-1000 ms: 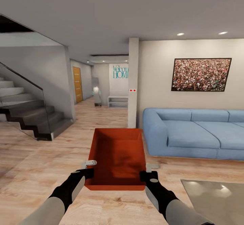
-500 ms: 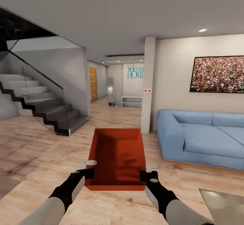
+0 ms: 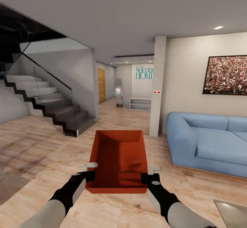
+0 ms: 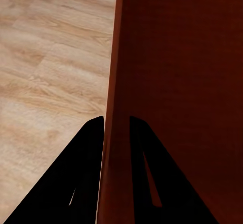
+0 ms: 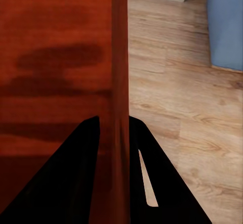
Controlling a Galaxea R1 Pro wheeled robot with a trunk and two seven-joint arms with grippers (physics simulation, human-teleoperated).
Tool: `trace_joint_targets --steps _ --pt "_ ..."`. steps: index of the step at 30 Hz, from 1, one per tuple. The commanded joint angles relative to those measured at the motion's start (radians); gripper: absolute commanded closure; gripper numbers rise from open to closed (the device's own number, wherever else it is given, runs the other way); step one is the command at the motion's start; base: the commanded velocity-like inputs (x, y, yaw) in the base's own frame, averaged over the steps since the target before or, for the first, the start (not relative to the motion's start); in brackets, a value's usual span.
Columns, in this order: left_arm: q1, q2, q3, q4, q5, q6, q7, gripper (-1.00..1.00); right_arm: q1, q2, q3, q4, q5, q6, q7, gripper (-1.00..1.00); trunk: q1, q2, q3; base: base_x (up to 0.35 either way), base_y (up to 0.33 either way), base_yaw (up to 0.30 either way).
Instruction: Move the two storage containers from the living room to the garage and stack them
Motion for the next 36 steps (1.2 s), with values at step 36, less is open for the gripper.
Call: trace_joint_targets --steps 36 --pt "-0.001 0.003 0.003 0.002 -0.014 0.008 0.026 1.00 -0.001 -0.001 -0.009 -0.002 0.000 -0.001 -0.063 1.00 0.001 -0.001 -0.002 0.319 0.000 0.000"
